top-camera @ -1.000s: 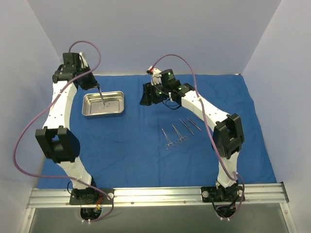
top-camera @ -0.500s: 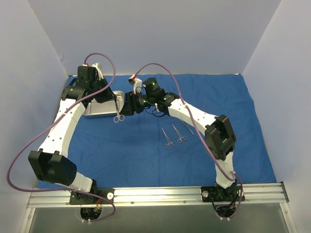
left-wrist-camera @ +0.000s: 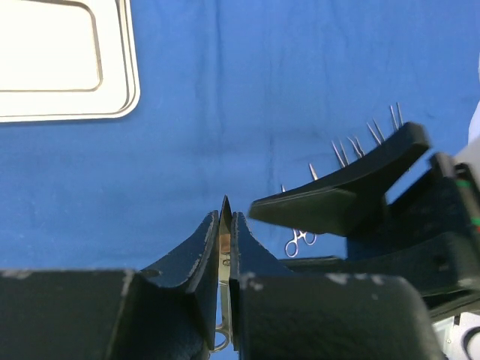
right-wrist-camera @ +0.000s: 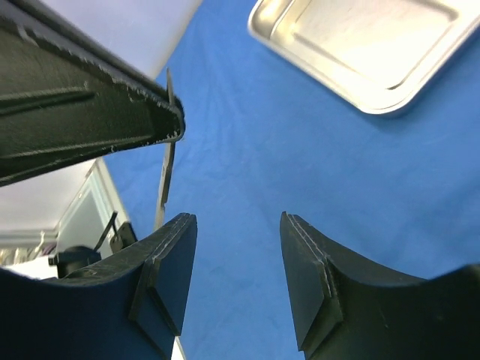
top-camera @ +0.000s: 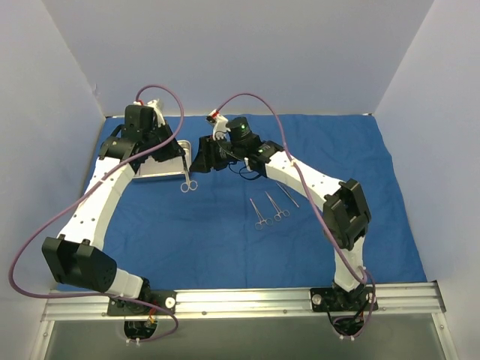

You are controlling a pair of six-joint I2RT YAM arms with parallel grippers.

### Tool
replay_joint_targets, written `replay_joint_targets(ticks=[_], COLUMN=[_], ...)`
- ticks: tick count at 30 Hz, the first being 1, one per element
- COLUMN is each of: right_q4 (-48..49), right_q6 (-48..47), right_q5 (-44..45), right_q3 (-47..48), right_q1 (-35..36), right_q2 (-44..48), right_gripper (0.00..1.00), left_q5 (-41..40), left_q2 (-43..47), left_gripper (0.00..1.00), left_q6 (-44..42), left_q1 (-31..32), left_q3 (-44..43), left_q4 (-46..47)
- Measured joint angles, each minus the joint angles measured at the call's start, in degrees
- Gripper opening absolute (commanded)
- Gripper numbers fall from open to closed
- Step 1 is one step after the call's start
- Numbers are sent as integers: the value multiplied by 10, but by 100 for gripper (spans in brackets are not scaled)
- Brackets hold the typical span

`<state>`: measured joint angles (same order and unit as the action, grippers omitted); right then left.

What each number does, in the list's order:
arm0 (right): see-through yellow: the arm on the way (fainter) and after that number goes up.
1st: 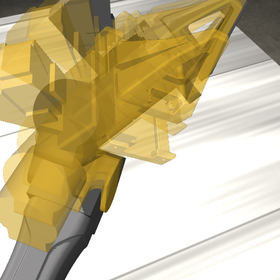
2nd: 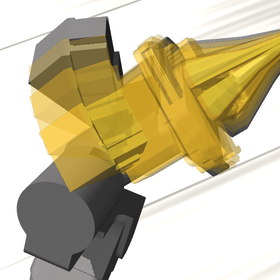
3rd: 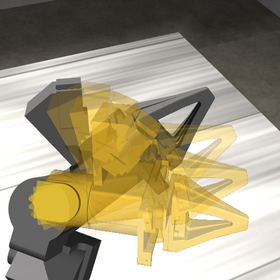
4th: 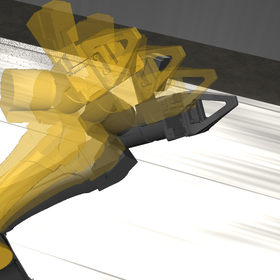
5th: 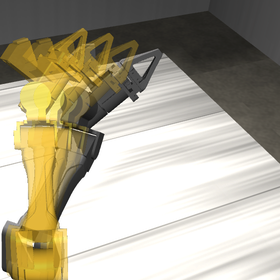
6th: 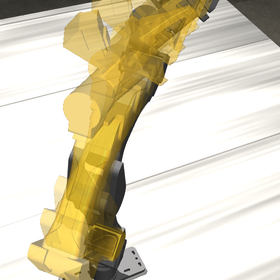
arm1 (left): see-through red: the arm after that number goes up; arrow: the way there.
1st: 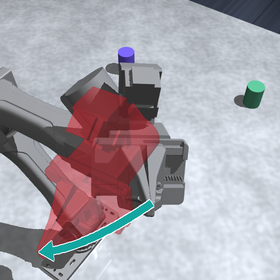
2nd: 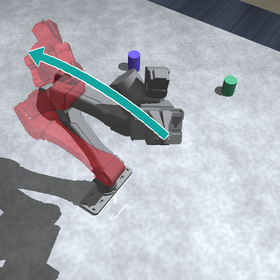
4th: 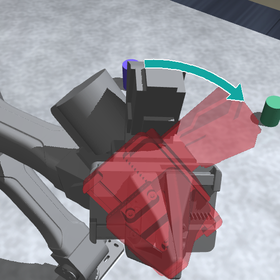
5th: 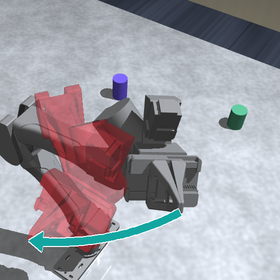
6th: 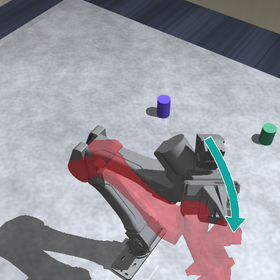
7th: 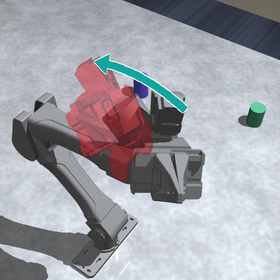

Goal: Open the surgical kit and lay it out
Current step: Place the medical item in the surgical kit.

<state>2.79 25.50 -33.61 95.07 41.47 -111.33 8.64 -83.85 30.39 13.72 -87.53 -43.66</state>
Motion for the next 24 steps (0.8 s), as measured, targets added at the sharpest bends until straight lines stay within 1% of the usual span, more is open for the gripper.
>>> replay_joint_targets(ticks=[7,20,22,24], right_q4=[-3,22,25,28], right_q6=[0,17,20,24], right_q5=[18,-11,-14,-17], right_q3=[0,0,0,0], right_q1=[-9,17,18,18], right_q2=[29,30,30,30], right_gripper=[47,41,40,36], left_q5=[-9,-12,-12,-12], left_q2=[6,6,6,6], left_gripper=[2,2,2,2], left_q6=[-7,-8,-8,-8], left_q1=[5,23,24,26], left_q3=[0,0,0,0], left_q4=[2,2,2,2])
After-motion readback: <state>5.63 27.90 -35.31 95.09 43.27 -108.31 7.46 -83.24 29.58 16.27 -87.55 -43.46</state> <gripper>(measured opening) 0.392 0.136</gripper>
